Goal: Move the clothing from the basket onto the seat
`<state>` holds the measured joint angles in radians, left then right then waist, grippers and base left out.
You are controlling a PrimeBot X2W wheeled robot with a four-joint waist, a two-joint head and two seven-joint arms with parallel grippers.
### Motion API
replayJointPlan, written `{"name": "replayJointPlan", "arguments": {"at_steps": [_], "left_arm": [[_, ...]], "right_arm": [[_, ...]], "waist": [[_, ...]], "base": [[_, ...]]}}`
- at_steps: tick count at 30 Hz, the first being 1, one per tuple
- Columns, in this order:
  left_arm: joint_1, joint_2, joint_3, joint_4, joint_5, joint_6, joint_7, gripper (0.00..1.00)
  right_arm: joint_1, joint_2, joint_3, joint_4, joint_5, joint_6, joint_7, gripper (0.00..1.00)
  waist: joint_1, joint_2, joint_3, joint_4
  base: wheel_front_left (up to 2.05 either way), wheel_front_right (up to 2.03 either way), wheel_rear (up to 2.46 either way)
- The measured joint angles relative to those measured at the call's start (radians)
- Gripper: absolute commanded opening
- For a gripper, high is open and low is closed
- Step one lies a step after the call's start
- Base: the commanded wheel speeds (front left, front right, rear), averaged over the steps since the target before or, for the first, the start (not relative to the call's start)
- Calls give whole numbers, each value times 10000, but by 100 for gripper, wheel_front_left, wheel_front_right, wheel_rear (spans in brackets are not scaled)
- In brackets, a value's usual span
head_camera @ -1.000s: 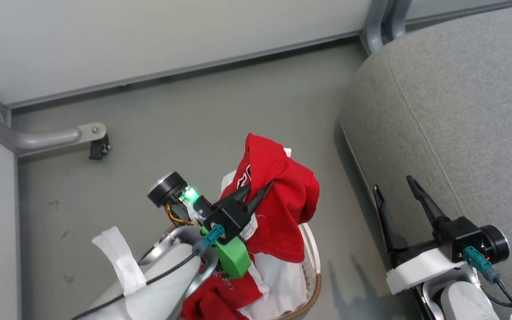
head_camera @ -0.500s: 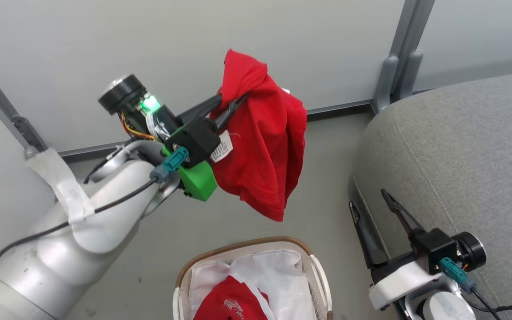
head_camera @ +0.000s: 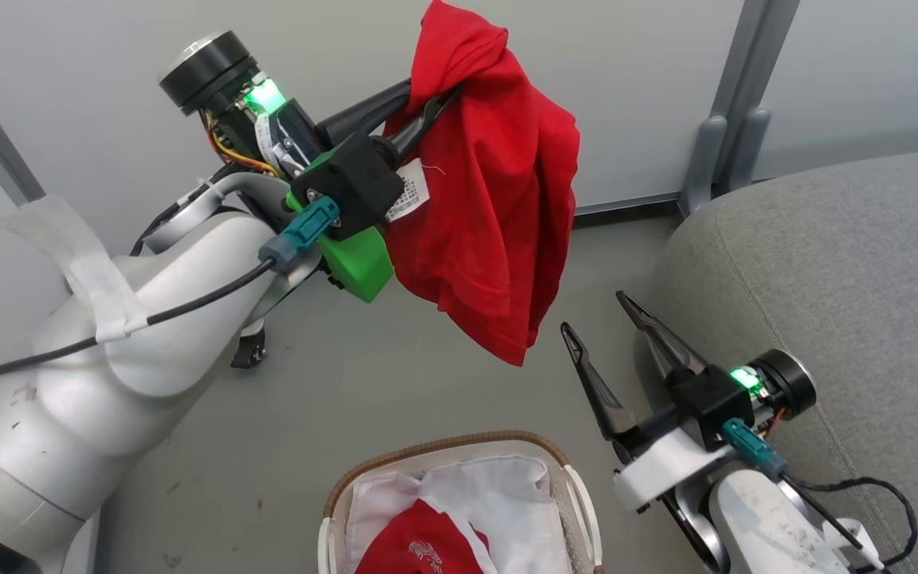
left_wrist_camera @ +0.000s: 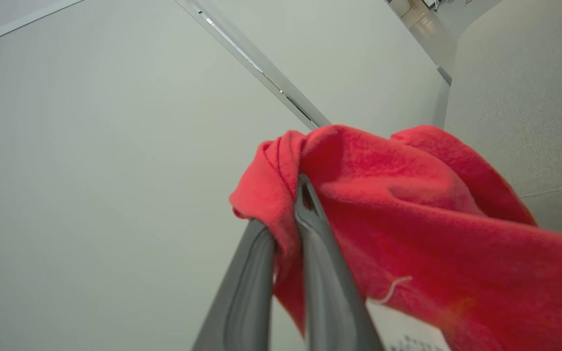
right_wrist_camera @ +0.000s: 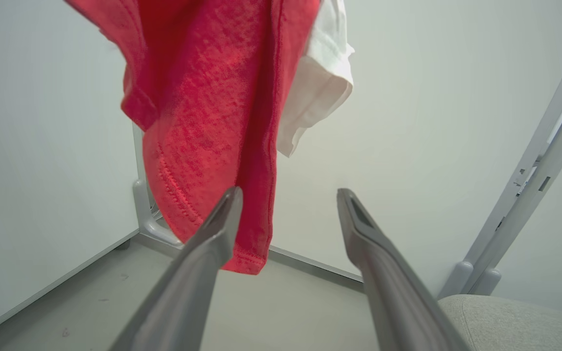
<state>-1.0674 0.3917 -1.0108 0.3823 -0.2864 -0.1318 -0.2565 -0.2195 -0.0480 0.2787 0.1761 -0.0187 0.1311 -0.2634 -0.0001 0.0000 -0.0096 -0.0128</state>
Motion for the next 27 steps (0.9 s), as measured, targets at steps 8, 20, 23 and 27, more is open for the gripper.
{"name": "replayJointPlan", "arguments": {"at_steps": [8,20,23,27], "left_arm": [[-162,-155,-430,-470,-148,0,-10,0],[179,-203,-872,-633,-635,82,-13,0],[340,-146,-792,-560,-734,180,-17,0],[619,29,-612,-468,-886,318,-44,0]], "right_arm": [[-1464,-4,828,1248,-374,0,-2,100],[-3242,-54,2387,2566,-65,2,-10,0],[-3243,-61,2366,2497,-50,2,-10,0],[-3108,-81,2257,2345,-33,2,-10,0]], "waist": [[0,0,-31,261],[0,0,0,534],[0,0,0,526],[0,0,13,482]], "base": [[0,0,0],[0,0,0],[0,0,0],[0,0,0]]}}
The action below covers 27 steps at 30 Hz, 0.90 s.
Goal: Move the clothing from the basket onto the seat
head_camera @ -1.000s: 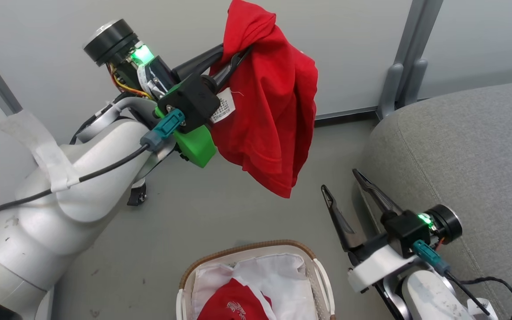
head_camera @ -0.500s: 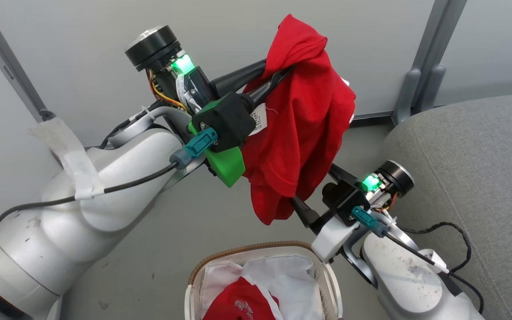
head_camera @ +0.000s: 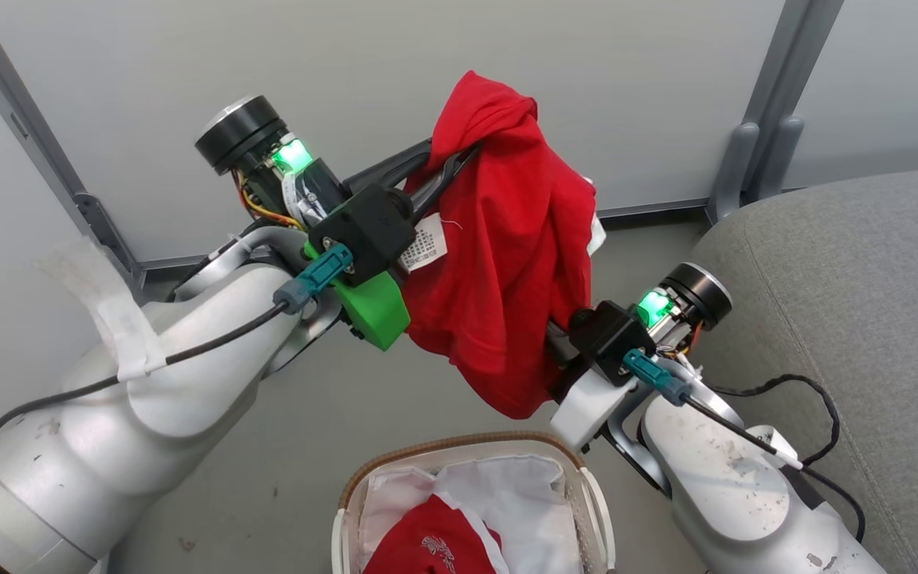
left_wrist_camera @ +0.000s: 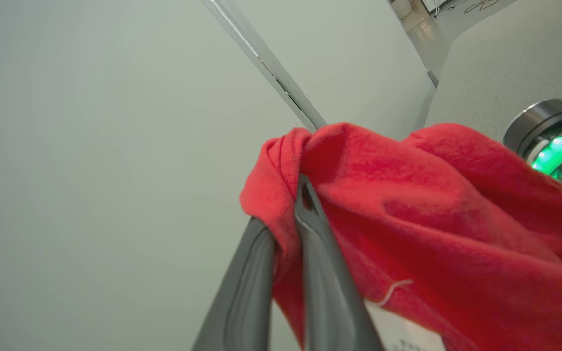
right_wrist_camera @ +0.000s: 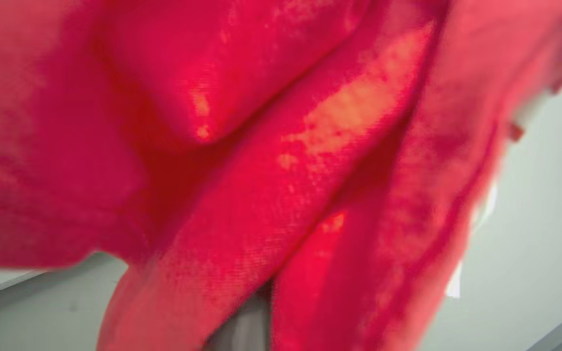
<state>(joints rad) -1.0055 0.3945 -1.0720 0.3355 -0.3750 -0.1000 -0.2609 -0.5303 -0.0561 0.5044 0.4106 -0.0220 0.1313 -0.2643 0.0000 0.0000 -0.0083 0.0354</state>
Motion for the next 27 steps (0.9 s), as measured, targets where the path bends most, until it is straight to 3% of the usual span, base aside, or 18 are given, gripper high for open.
{"name": "replayJointPlan", "arguments": {"at_steps": [9,11,12,18,27], "left_arm": [[995,82,474,94,-514,364,-15,0],[1391,33,748,71,-654,489,-17,58],[1613,-21,907,56,-732,573,-17,100],[3044,-516,1962,73,-959,871,-33,100],[5118,-1593,3344,276,-694,644,-38,100]], "right_arm": [[327,-81,-564,-372,-6,0,0,0],[354,-86,-652,-472,-6,0,0,0],[400,-88,-723,-523,-8,0,2,0],[484,-138,-1095,-757,-42,0,2,0],[501,-182,-1632,-1016,-128,0,2,0]], "waist": [[0,0,68,-104],[0,0,84,-126],[0,0,90,-135],[0,0,116,-143],[0,0,236,-215]], "base": [[0,0,0],[0,0,0],[0,0,0],[0,0,0],[0,0,0]]}}
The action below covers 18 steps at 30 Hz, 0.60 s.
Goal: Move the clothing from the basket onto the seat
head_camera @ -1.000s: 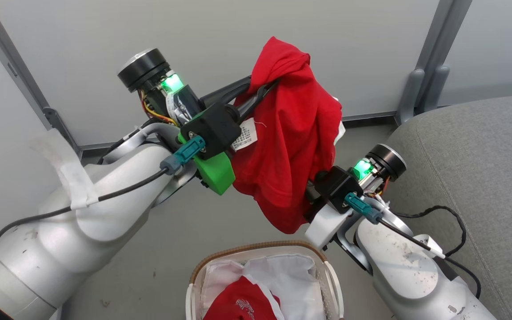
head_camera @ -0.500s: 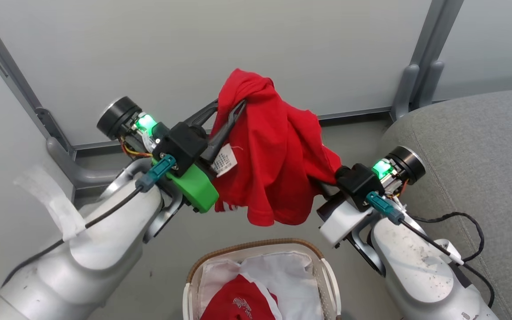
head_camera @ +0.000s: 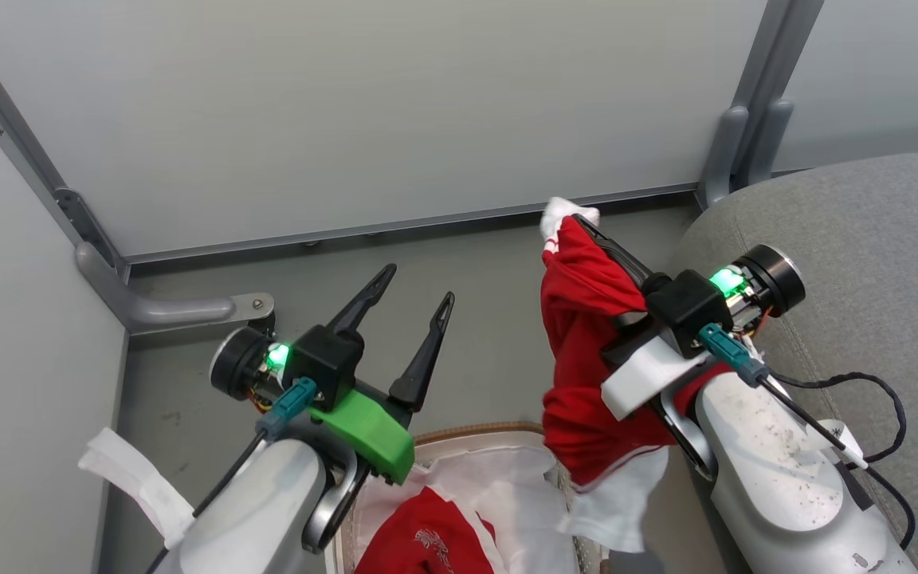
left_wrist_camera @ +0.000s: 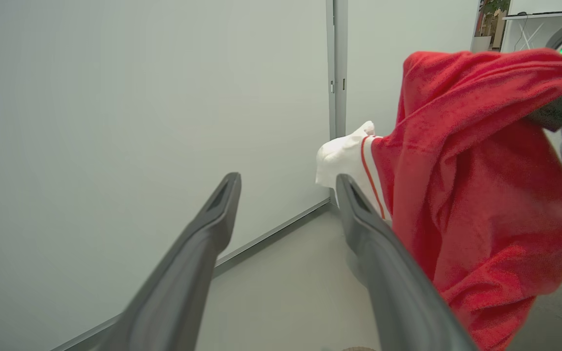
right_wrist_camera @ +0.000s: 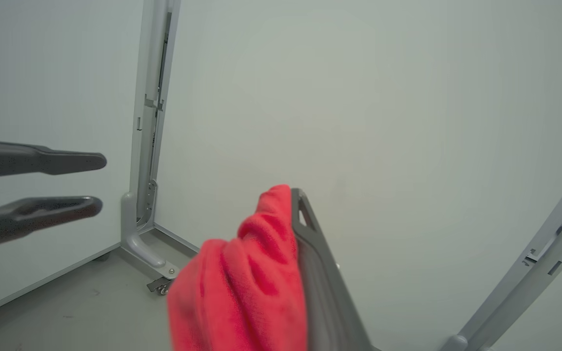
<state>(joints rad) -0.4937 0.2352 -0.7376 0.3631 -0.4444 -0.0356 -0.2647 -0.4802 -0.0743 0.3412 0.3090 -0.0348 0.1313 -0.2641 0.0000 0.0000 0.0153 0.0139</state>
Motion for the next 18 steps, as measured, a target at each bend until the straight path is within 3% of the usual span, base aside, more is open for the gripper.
{"name": "replayJointPlan", "arguments": {"at_steps": [9,18], "left_arm": [[1606,-1022,1087,171,606,-520,0,100],[2366,-1521,1609,98,1248,-790,0,100]], "right_arm": [[328,-6,-336,-88,-69,0,0,0],[474,8,-491,-107,-119,0,0,0]], "waist": [[0,0,30,-45],[0,0,39,-118]], "base": [[0,0,0],[0,0,0]]}}
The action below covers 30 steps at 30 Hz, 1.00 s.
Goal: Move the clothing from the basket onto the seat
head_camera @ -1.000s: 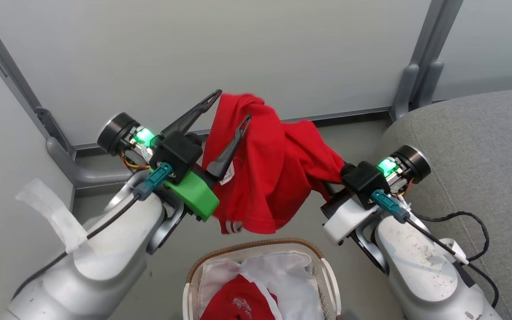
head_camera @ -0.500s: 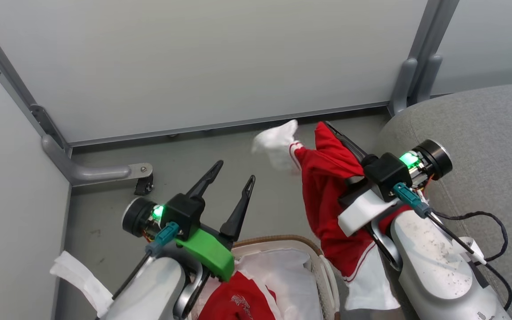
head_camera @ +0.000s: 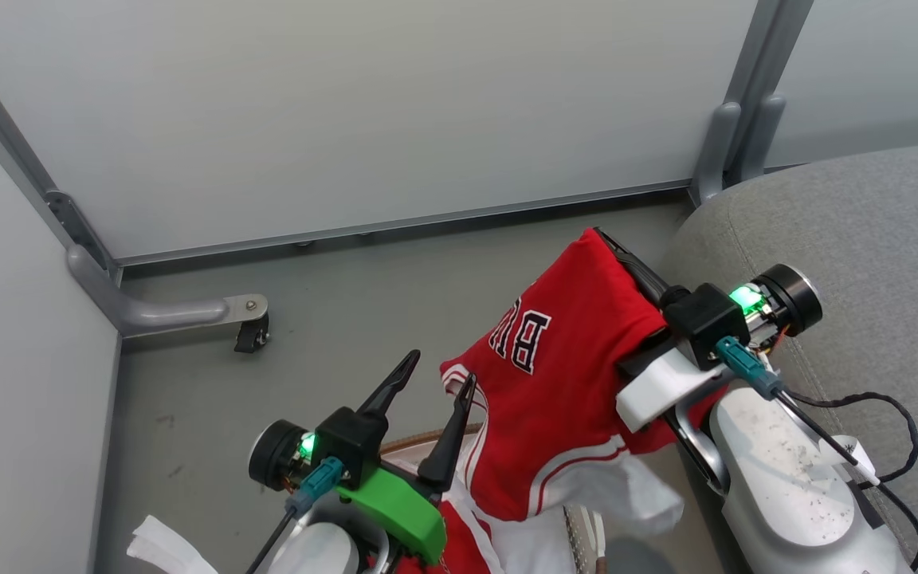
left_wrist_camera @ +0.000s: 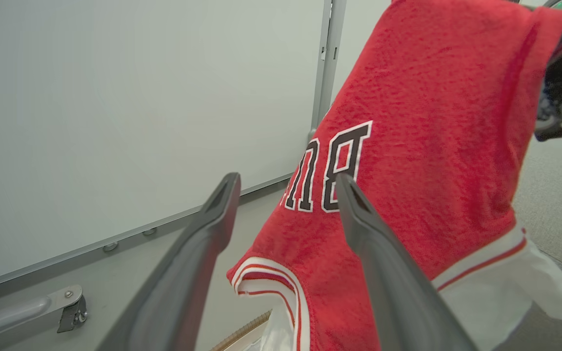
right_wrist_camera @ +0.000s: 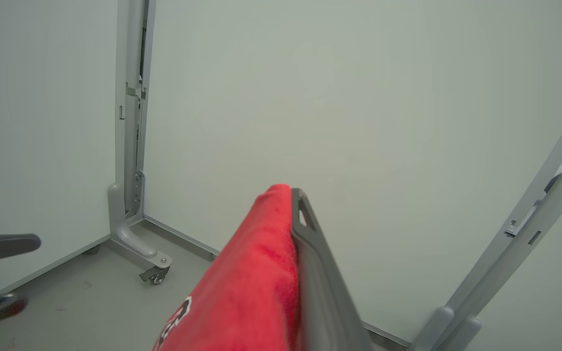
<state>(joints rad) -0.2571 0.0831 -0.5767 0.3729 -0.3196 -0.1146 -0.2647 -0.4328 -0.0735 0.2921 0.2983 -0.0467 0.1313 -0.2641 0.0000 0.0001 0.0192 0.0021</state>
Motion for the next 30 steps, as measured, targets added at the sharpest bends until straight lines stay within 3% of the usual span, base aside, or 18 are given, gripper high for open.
{"name": "replayJointPlan", "arguments": {"at_steps": [9,22,30], "left_arm": [[404,-215,295,-104,199,-98,0,100],[136,-330,228,-416,362,-130,-2,100],[-181,-345,12,-397,418,-142,-2,100]], "right_arm": [[-28,-192,-130,-6,-125,2,-2,0],[-377,-658,-761,-132,-226,2,0,0],[-375,-650,-1277,-196,-255,2,0,0]], "waist": [[0,0,68,-633],[0,0,607,-2601],[0,0,1256,-3398]], "base": [[0,0,0],[0,0,0],[0,0,0]]}}
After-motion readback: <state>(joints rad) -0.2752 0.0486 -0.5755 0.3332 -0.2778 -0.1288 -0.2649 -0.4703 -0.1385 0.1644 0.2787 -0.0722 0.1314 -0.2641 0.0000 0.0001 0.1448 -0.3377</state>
